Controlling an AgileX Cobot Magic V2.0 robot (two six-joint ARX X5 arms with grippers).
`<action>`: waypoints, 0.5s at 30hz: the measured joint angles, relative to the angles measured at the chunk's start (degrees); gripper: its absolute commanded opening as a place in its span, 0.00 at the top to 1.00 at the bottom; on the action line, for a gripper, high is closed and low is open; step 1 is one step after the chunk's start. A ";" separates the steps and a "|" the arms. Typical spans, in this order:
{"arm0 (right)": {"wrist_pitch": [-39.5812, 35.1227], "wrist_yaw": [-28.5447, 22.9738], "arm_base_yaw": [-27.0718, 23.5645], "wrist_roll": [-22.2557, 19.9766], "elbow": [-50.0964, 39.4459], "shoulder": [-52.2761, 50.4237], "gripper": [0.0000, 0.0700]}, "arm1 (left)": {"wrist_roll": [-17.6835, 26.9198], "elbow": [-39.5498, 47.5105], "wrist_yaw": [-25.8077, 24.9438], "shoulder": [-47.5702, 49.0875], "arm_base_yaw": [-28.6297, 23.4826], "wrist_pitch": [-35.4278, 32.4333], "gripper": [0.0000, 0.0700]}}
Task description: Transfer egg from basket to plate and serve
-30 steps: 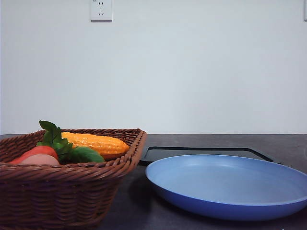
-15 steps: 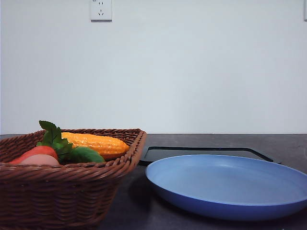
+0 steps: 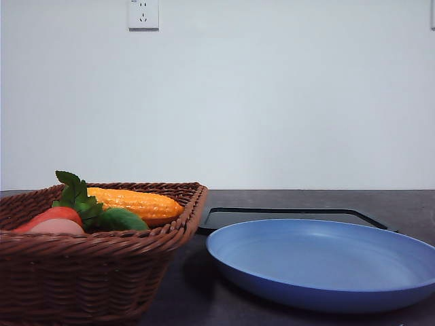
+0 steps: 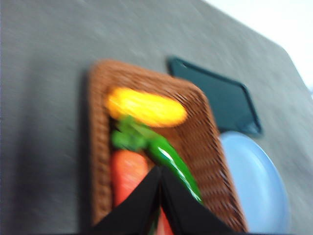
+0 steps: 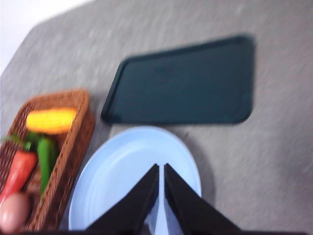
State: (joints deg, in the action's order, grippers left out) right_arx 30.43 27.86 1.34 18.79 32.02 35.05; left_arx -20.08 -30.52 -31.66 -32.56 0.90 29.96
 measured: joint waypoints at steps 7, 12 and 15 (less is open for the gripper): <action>4.38 4.24 0.00 -2.59 0.17 10.39 1.00 | 2.40 -3.18 -4.37 -9.43 4.77 1.96 1.00; 6.39 4.94 0.46 -5.39 0.17 16.65 0.98 | 2.61 -3.18 -4.53 -11.93 7.39 0.76 0.86; 6.37 4.70 1.66 -6.06 0.17 20.18 0.79 | 2.58 -3.18 -4.55 -12.68 7.99 -0.27 0.68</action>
State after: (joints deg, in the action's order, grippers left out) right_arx 36.79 32.55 3.01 12.72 32.18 55.23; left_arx -17.50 -33.69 -36.21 -45.24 8.89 29.69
